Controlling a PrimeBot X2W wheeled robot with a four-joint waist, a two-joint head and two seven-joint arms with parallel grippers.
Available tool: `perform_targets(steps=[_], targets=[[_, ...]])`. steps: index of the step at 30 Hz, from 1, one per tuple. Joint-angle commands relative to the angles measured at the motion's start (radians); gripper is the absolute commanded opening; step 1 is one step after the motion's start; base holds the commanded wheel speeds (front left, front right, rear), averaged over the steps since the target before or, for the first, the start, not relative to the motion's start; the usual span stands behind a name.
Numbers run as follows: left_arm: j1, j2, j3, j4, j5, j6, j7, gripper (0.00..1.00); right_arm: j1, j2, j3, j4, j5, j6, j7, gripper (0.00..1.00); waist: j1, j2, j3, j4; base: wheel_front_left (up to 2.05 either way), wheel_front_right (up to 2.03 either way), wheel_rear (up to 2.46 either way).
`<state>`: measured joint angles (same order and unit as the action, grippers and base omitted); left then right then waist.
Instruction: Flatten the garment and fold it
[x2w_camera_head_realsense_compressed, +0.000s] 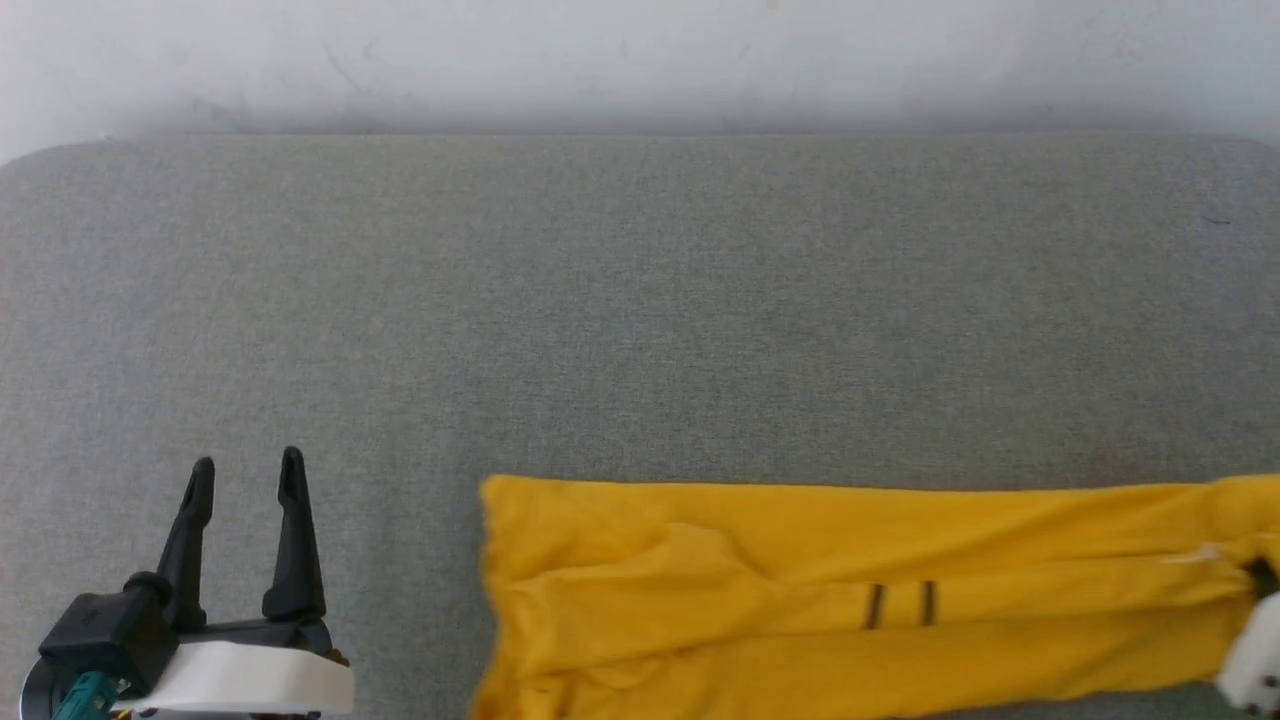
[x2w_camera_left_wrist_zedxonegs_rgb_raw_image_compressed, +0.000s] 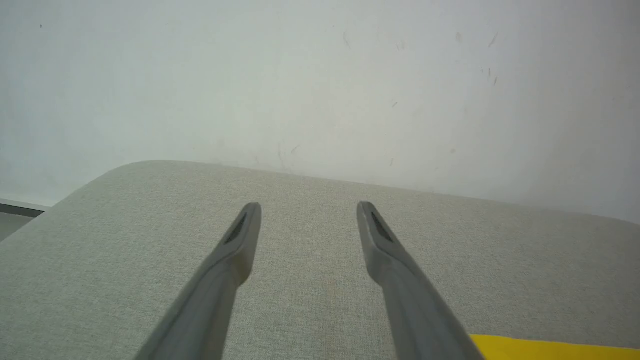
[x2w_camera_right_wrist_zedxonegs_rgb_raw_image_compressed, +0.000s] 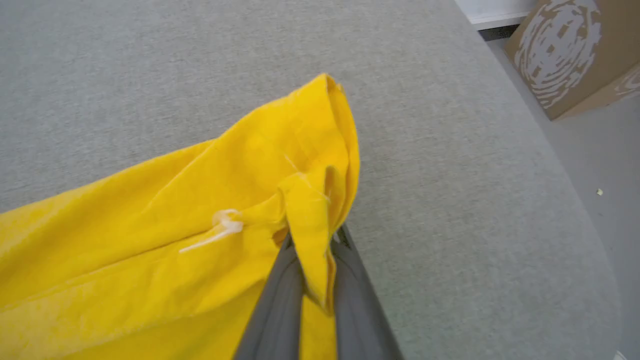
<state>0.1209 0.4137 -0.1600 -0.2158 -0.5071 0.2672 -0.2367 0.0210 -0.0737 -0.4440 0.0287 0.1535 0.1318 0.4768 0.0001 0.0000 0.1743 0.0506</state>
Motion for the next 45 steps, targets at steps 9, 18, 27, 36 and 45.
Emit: perform_targets(steps=[9, 18, 27, 36, 45], targets=[[0.016, -0.004, -0.017, 0.031, 0.004, 0.006, -0.004, 1.00, -0.002, -0.044, -0.132, 0.037, -0.090, -0.001, 0.001, 0.00, -0.0001, 0.0000, -0.034, -0.009, 0.00, 0.00, 0.00], [0.029, -0.009, -0.031, 0.041, -0.007, 0.002, 0.002, 1.00, 0.098, 0.018, 0.166, -0.090, 0.103, -0.001, 0.077, 0.00, -0.0001, 0.0000, -0.060, 0.002, 0.00, 0.00, 0.00], [0.027, -0.017, -0.046, 0.046, -0.019, -0.003, 0.008, 1.00, 0.110, 0.023, 0.549, -0.268, 0.229, -0.001, 0.149, 0.00, -0.0001, 0.0000, -0.064, 0.025, 0.00, 0.00, 0.00], [-0.003, -0.031, -0.058, 0.060, -0.029, -0.014, 0.006, 1.00, -0.024, 0.023, 0.811, -0.227, 0.276, -0.001, 0.139, 0.00, -0.0001, 0.0000, -0.044, 0.058, 0.00, 0.00, 0.00], [-0.030, -0.042, -0.062, 0.086, -0.040, -0.031, -0.002, 1.00, -0.112, 0.023, 0.862, -0.023, 0.269, -0.001, 0.067, 0.00, -0.0001, 0.0000, -0.018, 0.094, 0.00, 0.00, 0.00]])
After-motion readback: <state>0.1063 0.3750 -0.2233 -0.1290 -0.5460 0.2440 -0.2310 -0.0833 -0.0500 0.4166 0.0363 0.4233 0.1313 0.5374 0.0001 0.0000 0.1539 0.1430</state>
